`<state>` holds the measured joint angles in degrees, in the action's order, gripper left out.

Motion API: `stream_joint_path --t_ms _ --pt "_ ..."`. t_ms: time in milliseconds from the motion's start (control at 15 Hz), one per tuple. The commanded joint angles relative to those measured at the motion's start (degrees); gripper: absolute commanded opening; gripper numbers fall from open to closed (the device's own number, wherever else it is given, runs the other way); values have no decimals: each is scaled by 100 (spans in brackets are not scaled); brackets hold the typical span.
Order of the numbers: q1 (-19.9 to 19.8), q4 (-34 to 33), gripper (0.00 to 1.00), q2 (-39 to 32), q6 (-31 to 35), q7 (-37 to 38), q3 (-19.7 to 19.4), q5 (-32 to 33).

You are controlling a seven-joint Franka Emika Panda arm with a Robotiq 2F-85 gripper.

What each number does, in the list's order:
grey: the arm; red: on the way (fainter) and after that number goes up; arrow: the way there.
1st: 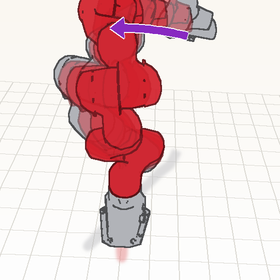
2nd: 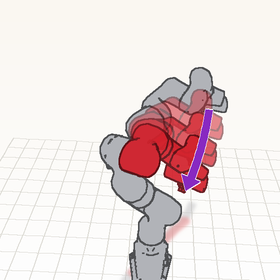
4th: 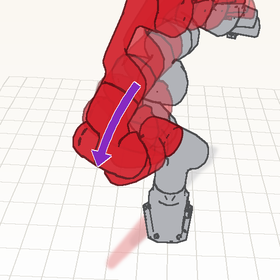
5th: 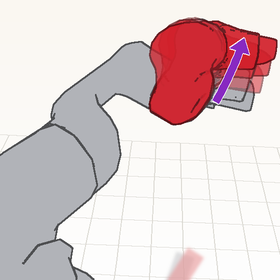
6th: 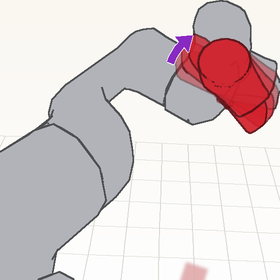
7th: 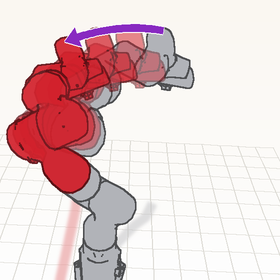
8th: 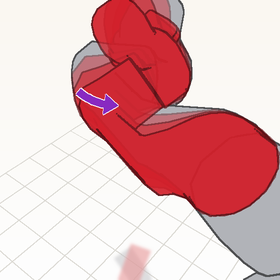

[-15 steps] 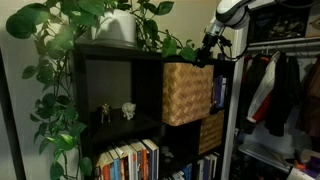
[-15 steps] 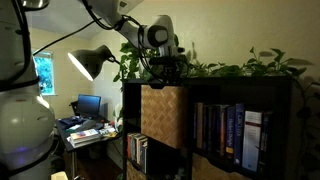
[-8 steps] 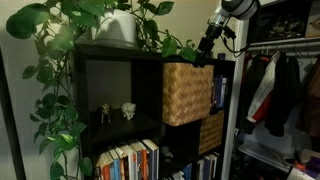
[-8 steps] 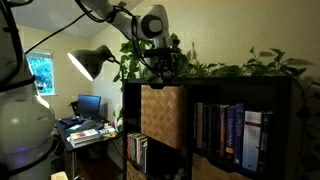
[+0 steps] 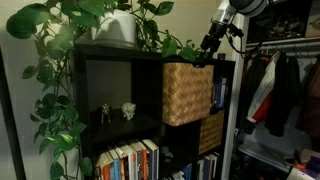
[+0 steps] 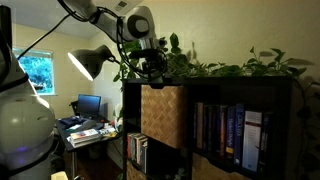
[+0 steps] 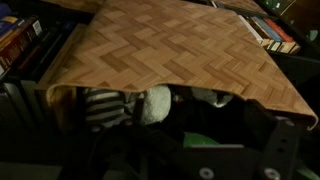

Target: Open the top drawer, put the objects on top of the cabinet in the drawer, then close it

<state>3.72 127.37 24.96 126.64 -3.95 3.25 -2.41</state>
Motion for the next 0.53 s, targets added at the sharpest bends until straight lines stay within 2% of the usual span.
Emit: stream_joint_path --t_ms 0,67,133,467 --pt "-52 714 91 613 150 660 272 239" --pt "-56 854 73 713 195 815 332 267" --pt "-66 976 70 788 268 950 379 286" --pt "-130 1455 36 943 866 1251 419 329"
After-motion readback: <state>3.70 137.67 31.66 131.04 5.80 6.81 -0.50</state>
